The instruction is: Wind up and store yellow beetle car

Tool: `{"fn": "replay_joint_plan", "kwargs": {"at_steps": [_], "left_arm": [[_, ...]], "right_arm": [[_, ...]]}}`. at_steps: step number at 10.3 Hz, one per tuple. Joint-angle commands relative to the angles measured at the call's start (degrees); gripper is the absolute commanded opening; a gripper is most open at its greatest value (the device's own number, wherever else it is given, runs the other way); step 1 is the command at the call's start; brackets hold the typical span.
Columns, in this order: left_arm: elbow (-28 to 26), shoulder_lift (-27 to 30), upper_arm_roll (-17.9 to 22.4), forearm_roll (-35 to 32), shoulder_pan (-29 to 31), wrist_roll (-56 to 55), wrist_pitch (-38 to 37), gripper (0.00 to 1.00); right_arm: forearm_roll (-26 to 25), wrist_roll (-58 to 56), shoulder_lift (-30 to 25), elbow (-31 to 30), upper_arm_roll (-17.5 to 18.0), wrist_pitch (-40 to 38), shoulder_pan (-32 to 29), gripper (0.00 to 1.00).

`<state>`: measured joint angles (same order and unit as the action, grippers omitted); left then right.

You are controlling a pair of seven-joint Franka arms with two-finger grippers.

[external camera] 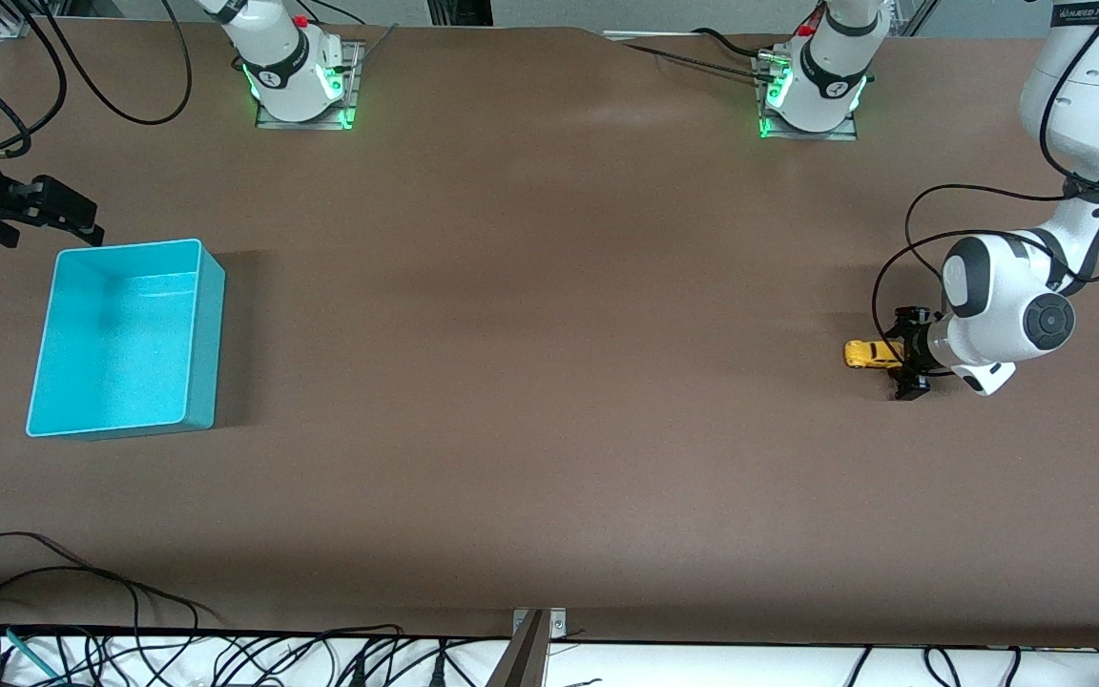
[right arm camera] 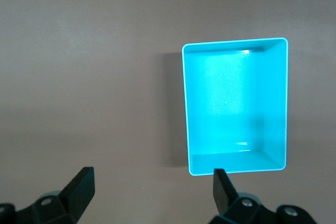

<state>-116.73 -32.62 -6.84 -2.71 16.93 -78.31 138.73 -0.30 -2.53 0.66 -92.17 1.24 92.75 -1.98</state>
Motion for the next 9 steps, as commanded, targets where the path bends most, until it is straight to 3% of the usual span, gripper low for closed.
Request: {"fn": "replay_joint_plan", "kwargs": {"at_steps": [1,5,8,9], "left_arm": [[1.16,-0.78,-0.2,-1.95,0.39,0.18,-0.13,0.82],[1.86,3.34,-1.51,-2.03,-0.14,2.53,-4.68,0.82],[2.83,10.01,-3.71,-1.95,0.04,19.96,-10.83,0.84],[2.83,12.73,-3.71,-1.95,0.12,27.26,-12.42,0.93]], "right_arm": [[0.74,-0.81,0.49,1.29,-0.09,-0.46,-0.21,1.0],[0.83,-0.72,1.54,1.37,-0.09,-0.46,-0.3,1.0],[0.83,-0.72,1.37,1.37,-0.18,-0.55,-0.3,1.0],[0.74,-0.03,1.37,1.37,-0.09,-0.81,-0.3,1.0]]}}
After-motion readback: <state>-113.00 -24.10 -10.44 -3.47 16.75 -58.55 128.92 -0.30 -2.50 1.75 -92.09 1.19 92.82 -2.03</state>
